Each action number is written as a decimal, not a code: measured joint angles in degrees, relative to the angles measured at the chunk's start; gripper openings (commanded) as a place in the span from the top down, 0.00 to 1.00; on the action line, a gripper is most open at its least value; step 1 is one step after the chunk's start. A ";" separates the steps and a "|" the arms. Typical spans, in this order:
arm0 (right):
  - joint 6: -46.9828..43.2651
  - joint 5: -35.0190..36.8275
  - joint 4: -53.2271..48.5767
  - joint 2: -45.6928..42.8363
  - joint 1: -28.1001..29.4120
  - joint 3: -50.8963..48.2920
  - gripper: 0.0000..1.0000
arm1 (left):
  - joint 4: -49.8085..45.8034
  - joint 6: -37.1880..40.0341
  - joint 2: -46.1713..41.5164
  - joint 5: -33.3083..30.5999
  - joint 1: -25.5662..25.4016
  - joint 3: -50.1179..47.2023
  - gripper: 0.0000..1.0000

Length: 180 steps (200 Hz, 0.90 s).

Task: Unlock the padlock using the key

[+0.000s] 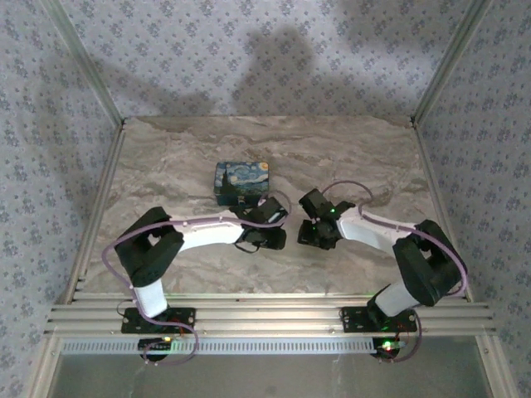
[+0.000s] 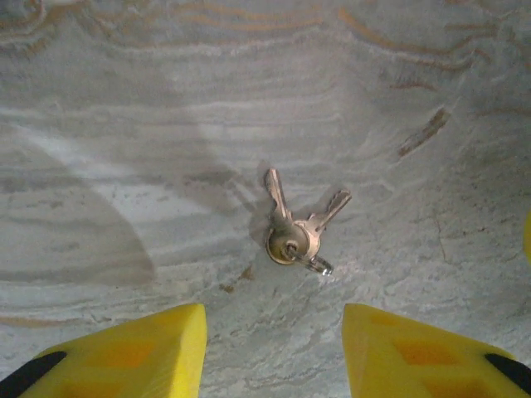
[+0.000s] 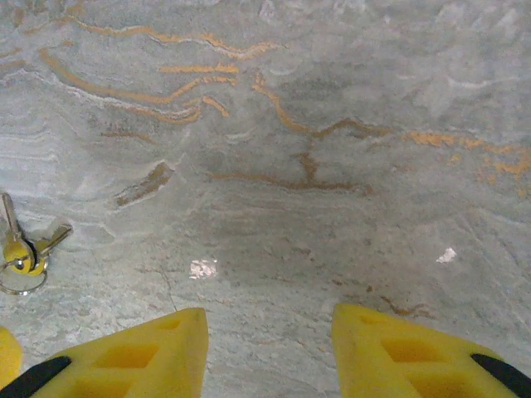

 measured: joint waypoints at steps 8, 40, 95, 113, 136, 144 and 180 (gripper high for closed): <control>0.26 0.00 0.24 -0.72 0.00 -0.76 0.56 | -0.59 0.31 0.35 -0.50 0.00 0.90 0.53; 1.01 0.00 0.46 -2.82 -0.35 -3.54 0.57 | -1.25 1.29 2.29 -1.51 0.00 3.93 0.53; 1.29 0.09 0.48 -6.97 -1.53 -5.97 0.57 | -3.34 2.73 6.40 -2.47 0.00 6.99 0.56; 1.38 0.17 0.50 -7.80 -1.88 -6.75 0.57 | -4.28 3.54 6.43 -3.56 0.00 6.99 0.62; 1.90 0.22 0.52 -8.31 -2.14 -7.32 0.57 | -5.03 4.28 6.43 -4.59 0.00 6.99 0.73; 1.95 0.22 0.63 -8.35 -2.14 -7.43 0.57 | -5.11 4.52 6.43 -4.66 0.00 6.99 0.77; 2.32 0.22 0.96 -8.39 -2.14 -7.54 0.57 | -4.37 6.64 6.38 -4.92 0.00 6.71 0.91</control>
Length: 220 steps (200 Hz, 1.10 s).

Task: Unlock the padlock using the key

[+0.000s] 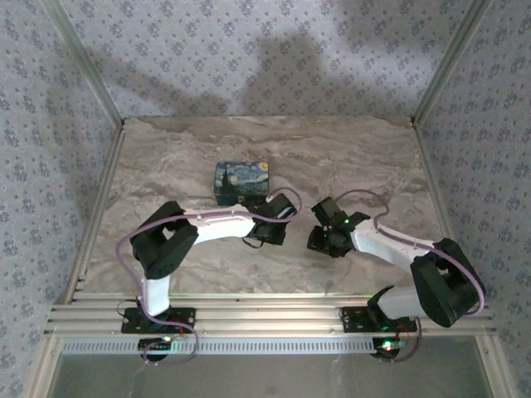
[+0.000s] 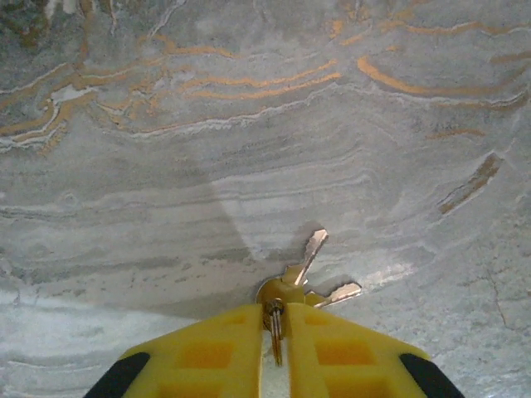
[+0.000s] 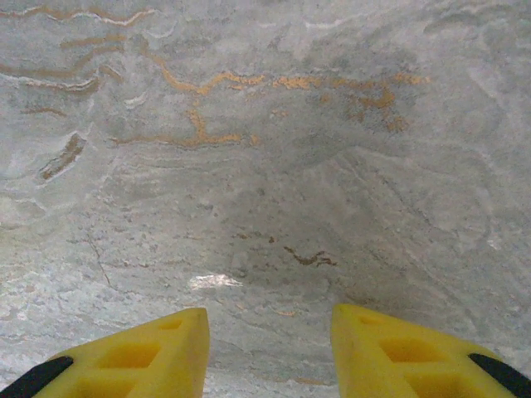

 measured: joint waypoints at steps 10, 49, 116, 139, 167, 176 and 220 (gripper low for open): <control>0.02 0.00 0.00 0.00 0.00 0.00 0.57 | 0.74 0.48 -0.26 -0.09 0.00 -0.44 0.95; 0.04 -0.02 0.39 -0.13 0.00 0.00 0.59 | 3.61 4.22 -3.39 0.70 1.11 -4.98 1.00; 0.50 -0.46 3.54 -4.92 -0.11 -1.36 0.61 | 7.89 8.37 -12.09 3.78 5.64 -13.29 1.00; 1.09 -1.40 6.12 -7.26 -0.22 -1.81 0.61 | 9.11 9.09 -14.19 3.78 5.64 -14.27 1.00; 1.60 -3.30 10.03 -10.73 -0.26 -2.40 0.65 | 10.16 10.34 -17.88 3.41 5.64 -15.47 1.00; 1.81 -3.98 11.43 -12.17 -0.33 -2.58 0.67 | 10.23 10.82 -19.80 2.86 5.55 -15.96 1.00; 1.73 -7.65 18.99 -21.03 -0.26 -2.71 0.64 | 10.99 14.36 -31.39 -0.66 4.44 -18.05 1.00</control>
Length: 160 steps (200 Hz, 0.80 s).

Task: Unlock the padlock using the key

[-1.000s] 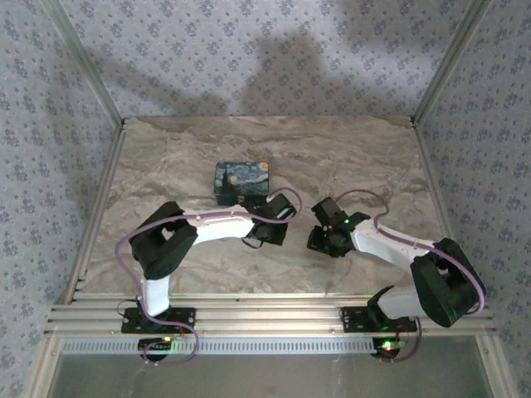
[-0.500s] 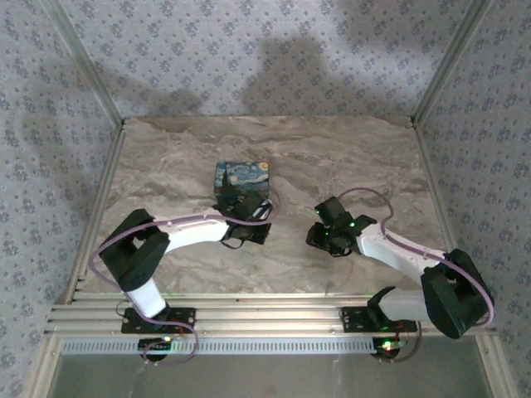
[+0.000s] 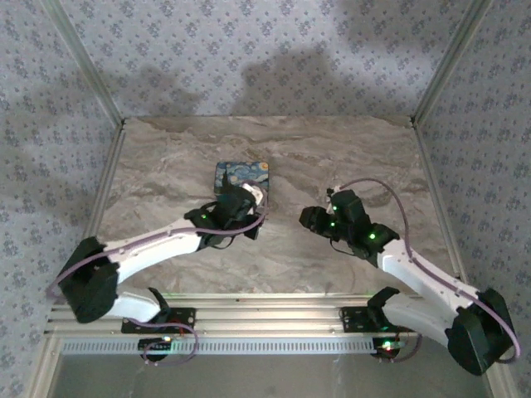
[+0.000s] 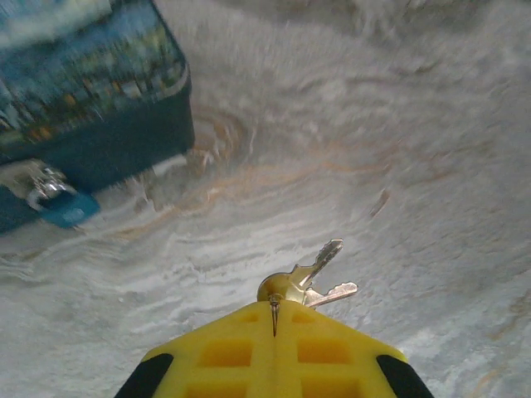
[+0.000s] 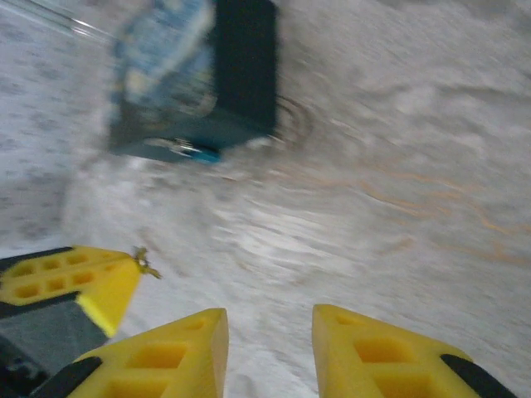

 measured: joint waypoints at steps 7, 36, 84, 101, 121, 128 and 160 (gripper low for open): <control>-0.31 -0.55 1.05 -0.94 0.24 0.17 0.63 | 0.48 0.72 -2.03 -0.59 -0.20 -0.48 1.00; -3.13 -2.03 2.58 -1.33 3.15 3.80 0.63 | 1.99 3.50 -9.33 -2.40 -0.72 -2.49 1.00; -7.87 -2.89 4.07 4.46 9.51 12.07 0.64 | 3.26 5.01 -15.82 -2.36 -0.74 -6.08 1.00; -8.96 -3.02 4.11 7.63 10.73 13.62 0.67 | 3.56 4.96 -17.20 -1.70 -0.74 -7.17 1.00; -9.73 -3.10 4.09 10.71 11.54 14.86 0.70 | 3.67 4.96 -18.62 -1.16 -0.79 -8.31 1.00; -9.79 -3.13 4.09 11.52 11.76 15.21 0.71 | 3.89 4.96 -19.04 -0.83 -0.79 -8.63 1.00; -9.99 -3.63 4.17 14.08 11.87 16.37 0.73 | 4.42 4.92 -20.39 -0.24 -0.79 -9.46 1.00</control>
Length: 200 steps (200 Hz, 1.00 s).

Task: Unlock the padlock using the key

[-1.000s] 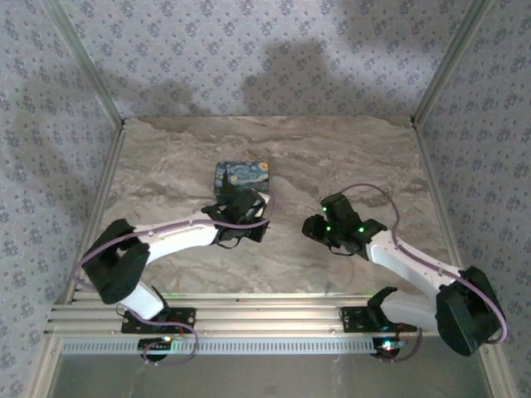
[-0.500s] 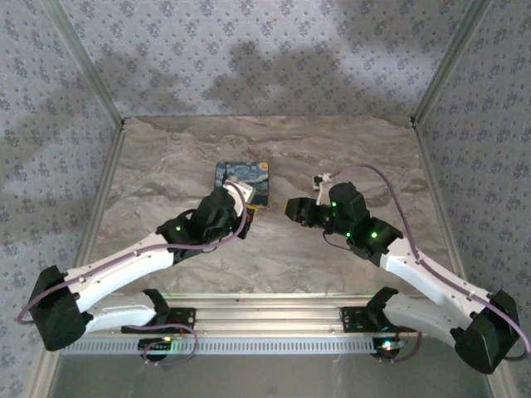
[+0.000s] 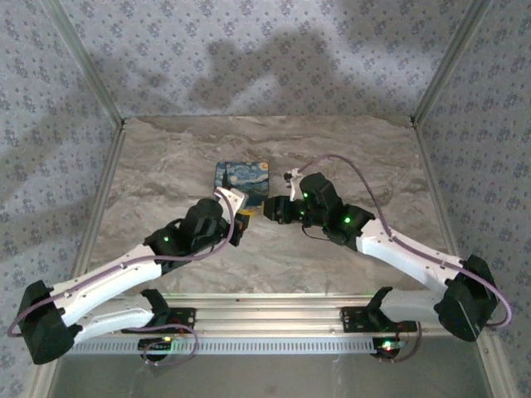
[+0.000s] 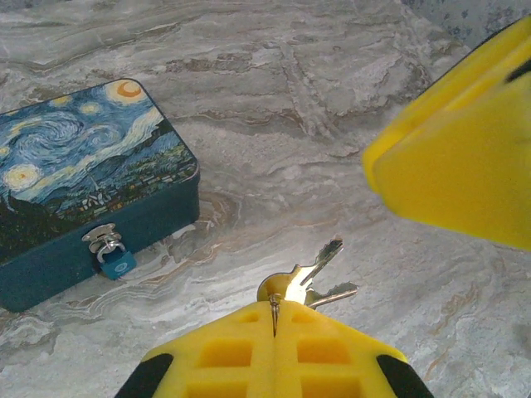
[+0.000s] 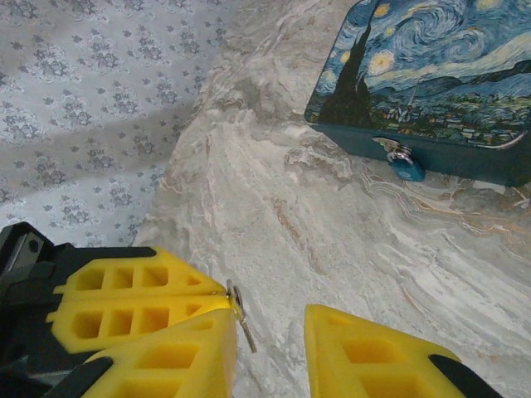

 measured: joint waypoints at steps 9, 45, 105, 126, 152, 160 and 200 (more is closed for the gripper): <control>0.00 -0.35 -0.02 0.61 0.00 0.37 0.72 | 0.15 0.00 -0.33 0.02 0.00 -0.17 1.00; 0.02 -1.44 0.37 2.89 0.24 1.62 0.72 | 0.42 0.00 -1.51 0.02 0.00 -0.52 1.00; 0.02 -2.29 0.74 3.50 0.55 2.34 0.72 | 0.17 0.00 -1.60 -0.02 0.00 -0.52 1.00; 0.02 -2.51 1.27 3.74 0.74 2.58 0.72 | 0.17 0.00 -1.60 -0.02 0.00 -0.52 1.00; 0.04 -2.69 1.64 4.04 0.85 2.67 0.72 | -0.04 0.00 -1.60 -0.02 0.00 -0.55 1.00; 0.04 -2.67 1.64 4.07 0.85 2.67 0.72 | -0.04 -0.02 -1.60 -0.02 0.00 -0.61 1.00; 0.68 -0.76 1.09 3.85 0.90 2.64 0.70 | 0.07 -0.02 -1.60 -0.02 0.00 -0.68 1.00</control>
